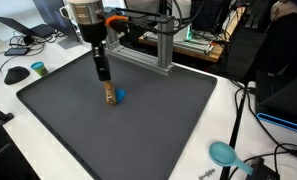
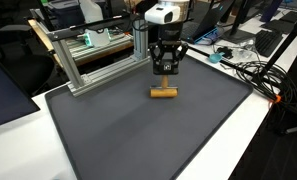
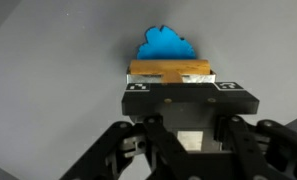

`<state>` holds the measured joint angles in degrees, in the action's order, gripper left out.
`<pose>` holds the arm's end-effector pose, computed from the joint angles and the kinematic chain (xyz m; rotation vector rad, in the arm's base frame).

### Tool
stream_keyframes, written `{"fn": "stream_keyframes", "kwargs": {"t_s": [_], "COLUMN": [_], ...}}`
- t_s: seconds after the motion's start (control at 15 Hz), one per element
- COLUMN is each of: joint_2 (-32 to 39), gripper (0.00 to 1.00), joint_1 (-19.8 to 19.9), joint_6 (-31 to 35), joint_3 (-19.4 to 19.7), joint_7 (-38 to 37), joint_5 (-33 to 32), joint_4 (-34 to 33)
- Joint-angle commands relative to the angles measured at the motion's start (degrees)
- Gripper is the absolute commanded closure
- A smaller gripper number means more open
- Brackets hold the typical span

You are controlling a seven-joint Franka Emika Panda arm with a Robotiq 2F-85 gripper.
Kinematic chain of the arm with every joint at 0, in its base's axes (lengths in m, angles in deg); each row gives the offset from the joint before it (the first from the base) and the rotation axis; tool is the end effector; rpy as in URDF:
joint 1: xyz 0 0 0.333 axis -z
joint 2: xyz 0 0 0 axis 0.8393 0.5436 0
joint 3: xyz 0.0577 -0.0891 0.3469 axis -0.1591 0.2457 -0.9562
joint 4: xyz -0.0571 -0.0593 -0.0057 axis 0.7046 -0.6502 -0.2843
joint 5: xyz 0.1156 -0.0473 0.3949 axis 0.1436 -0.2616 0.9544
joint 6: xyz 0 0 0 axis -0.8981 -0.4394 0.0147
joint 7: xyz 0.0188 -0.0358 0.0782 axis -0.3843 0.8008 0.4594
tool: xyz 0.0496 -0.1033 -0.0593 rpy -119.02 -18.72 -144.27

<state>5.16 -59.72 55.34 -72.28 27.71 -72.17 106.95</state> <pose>0.6745 -0.0138 0.3172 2.9122 -1.0930 0.1592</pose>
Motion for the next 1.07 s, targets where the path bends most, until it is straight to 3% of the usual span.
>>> {"fn": "stream_keyframes", "kwargs": {"t_s": [0.0,1.0], "joint_2": [1.37,5.16], "gripper": [0.78,0.78], "joint_1": [-1.07,0.05], "joint_6": [-1.06,-7.44], "joint_3": [0.79,-0.98], "joint_7": [-0.84,3.35], "joint_5": [0.33,4.30], "joint_4": [-1.83,-5.56]}}
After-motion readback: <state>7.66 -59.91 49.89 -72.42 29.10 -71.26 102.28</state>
